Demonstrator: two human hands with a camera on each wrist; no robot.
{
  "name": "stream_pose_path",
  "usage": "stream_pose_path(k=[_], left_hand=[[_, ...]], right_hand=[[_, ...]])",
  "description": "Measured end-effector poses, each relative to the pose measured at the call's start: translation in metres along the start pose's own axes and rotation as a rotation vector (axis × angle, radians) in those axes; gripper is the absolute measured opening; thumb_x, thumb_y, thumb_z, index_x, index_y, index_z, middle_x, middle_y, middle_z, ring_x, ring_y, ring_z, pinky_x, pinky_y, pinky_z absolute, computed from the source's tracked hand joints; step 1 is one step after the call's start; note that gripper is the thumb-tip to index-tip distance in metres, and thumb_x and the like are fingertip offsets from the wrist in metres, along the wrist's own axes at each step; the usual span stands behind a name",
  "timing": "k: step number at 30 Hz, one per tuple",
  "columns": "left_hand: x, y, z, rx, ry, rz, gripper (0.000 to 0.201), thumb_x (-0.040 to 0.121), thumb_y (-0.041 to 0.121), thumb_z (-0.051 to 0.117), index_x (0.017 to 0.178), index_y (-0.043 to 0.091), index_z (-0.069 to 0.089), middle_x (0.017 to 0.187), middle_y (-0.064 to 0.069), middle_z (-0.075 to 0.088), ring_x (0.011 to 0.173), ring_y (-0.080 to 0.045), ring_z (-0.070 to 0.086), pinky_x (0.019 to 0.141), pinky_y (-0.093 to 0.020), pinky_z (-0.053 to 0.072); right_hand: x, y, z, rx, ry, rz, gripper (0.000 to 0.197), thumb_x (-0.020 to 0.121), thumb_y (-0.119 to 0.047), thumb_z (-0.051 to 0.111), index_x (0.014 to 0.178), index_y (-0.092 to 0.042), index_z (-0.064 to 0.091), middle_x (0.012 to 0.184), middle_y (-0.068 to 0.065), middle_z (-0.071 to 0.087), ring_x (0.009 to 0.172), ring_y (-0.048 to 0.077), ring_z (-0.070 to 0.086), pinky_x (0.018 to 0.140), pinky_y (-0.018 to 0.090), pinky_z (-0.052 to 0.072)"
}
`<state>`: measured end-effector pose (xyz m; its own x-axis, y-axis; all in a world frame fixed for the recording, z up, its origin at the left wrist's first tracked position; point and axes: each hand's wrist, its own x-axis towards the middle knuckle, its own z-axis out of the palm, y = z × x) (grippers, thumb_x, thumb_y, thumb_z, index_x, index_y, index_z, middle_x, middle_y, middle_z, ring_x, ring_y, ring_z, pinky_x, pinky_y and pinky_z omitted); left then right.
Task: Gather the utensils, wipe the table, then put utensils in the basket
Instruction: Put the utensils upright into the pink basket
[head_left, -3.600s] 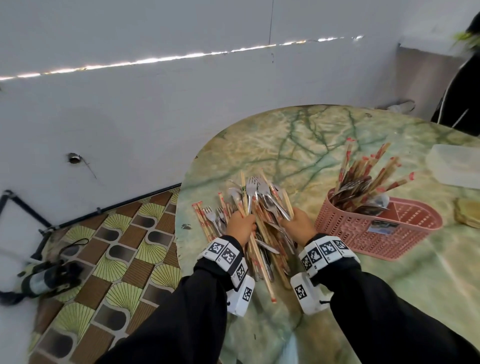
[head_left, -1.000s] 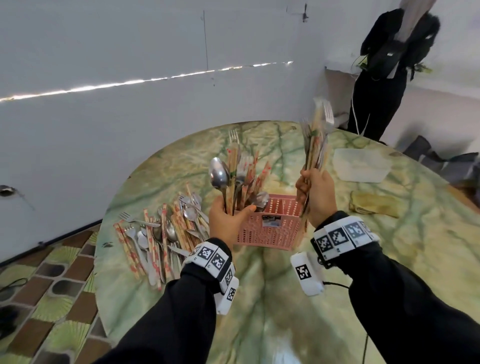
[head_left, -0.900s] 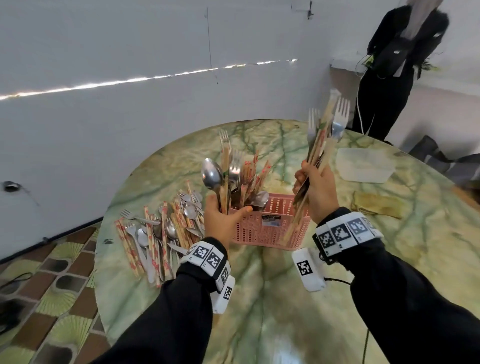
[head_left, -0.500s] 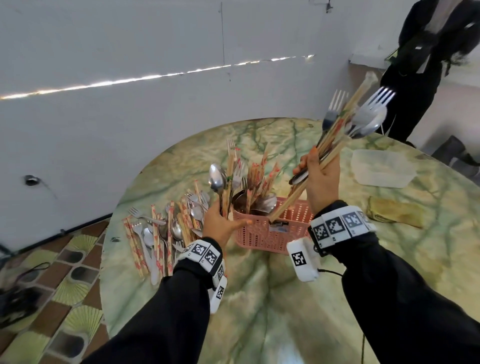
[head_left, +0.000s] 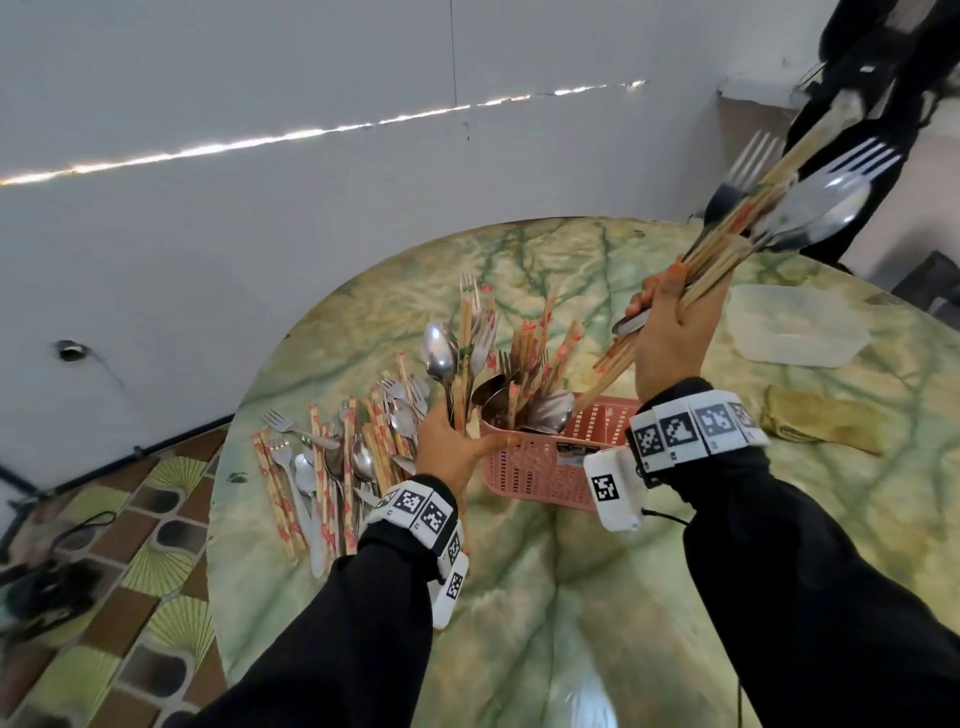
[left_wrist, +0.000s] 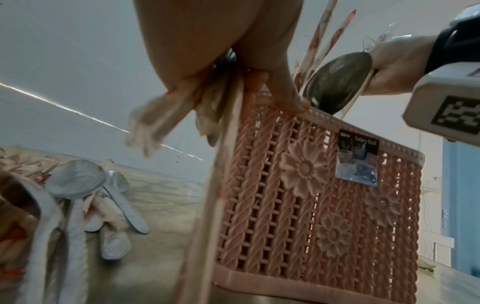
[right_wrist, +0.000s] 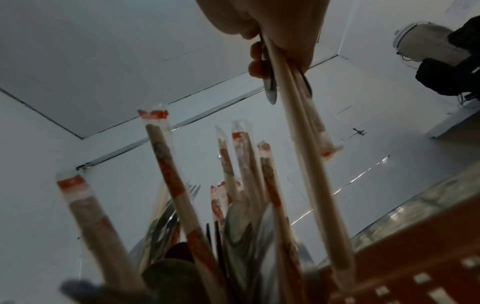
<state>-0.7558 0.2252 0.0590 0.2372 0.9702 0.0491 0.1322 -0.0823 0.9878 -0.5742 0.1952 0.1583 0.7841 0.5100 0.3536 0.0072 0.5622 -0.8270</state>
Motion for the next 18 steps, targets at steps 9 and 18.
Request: stream_pose_path(k=[9,18], left_hand=[[0.004,-0.006,0.001,0.004,0.000,0.023,0.044,0.060,0.005,0.083,0.097,0.016,0.061,0.088,0.016,0.065,0.081,0.013,0.059,0.066,-0.005,0.045],[0.006,-0.010,0.001,0.010,0.017,0.020,0.043,0.059,0.006,0.085,0.092,0.020,0.061,0.089,0.011,0.066,0.087,-0.005,0.063,0.071,-0.013,0.047]], right_hand=[[-0.032,0.017,0.027,0.086,0.126,0.087,0.015,0.101,-0.009,0.034,0.112,-0.018,0.038,0.063,0.003,0.039,0.041,0.001,0.042,0.046,0.018,0.042],[-0.055,0.047,0.025,-0.152,-0.009,0.189,0.039,0.100,-0.020,0.037,0.134,0.000,0.033,0.081,0.004,0.052,0.070,0.018,0.051,0.064,0.033,0.049]])
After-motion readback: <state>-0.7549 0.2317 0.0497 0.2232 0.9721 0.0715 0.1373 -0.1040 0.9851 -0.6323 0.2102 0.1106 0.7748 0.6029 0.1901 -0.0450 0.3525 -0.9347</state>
